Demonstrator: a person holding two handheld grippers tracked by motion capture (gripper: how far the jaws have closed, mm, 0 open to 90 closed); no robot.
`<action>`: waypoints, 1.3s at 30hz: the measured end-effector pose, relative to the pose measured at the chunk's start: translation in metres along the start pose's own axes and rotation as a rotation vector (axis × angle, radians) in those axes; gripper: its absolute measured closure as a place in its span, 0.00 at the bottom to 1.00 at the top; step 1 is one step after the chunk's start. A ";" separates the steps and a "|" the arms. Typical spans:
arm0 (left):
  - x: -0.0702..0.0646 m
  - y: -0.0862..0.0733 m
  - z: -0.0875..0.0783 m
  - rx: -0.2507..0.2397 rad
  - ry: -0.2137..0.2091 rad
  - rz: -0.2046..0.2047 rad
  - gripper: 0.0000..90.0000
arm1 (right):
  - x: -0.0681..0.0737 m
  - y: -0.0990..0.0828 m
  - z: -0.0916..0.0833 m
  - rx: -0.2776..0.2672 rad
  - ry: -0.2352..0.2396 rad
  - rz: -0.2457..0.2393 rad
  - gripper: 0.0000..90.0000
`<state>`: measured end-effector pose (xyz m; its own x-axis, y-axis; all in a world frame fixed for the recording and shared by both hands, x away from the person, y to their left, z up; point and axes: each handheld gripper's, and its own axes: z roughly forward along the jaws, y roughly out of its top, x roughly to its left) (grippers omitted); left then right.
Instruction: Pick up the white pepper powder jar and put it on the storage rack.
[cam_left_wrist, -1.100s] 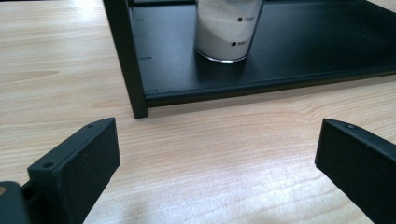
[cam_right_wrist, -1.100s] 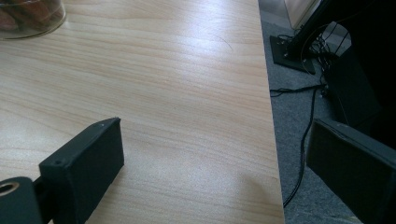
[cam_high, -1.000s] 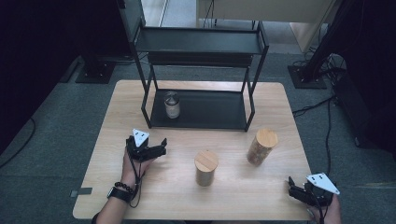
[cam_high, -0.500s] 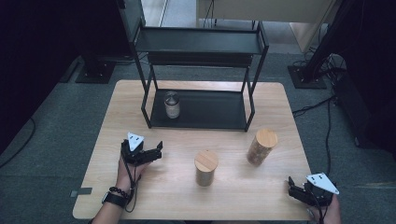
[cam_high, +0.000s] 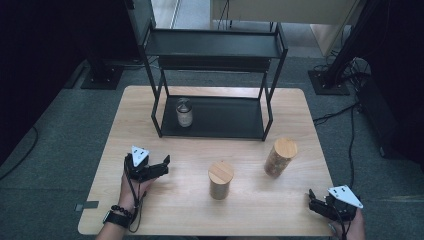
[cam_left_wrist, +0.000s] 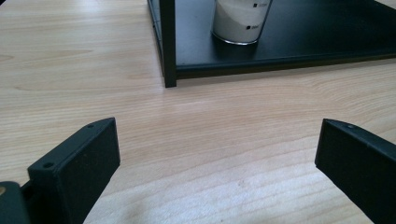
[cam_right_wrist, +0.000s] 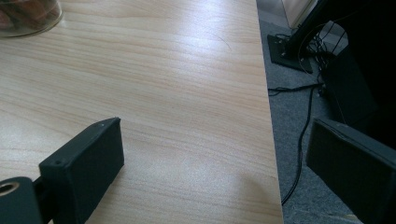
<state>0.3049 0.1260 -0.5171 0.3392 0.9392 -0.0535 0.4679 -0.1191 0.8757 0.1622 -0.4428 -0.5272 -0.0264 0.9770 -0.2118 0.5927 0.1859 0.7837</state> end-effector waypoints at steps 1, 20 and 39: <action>0.001 0.000 -0.001 -0.001 0.000 -0.002 0.00 | 0.000 0.000 0.000 0.000 -0.001 0.000 0.05; 0.014 -0.007 -0.014 -0.005 0.002 -0.023 0.00 | 0.001 0.000 0.000 0.002 -0.005 -0.003 0.05; 0.032 -0.013 -0.028 -0.004 0.025 -0.027 0.00 | 0.001 0.000 0.000 0.004 -0.010 -0.010 0.05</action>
<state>0.2868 0.1669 -0.5170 0.3064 0.9497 -0.0651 0.4732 -0.0926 0.8761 0.1626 -0.4419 -0.5275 -0.0246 0.9740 -0.2251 0.5953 0.1952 0.7795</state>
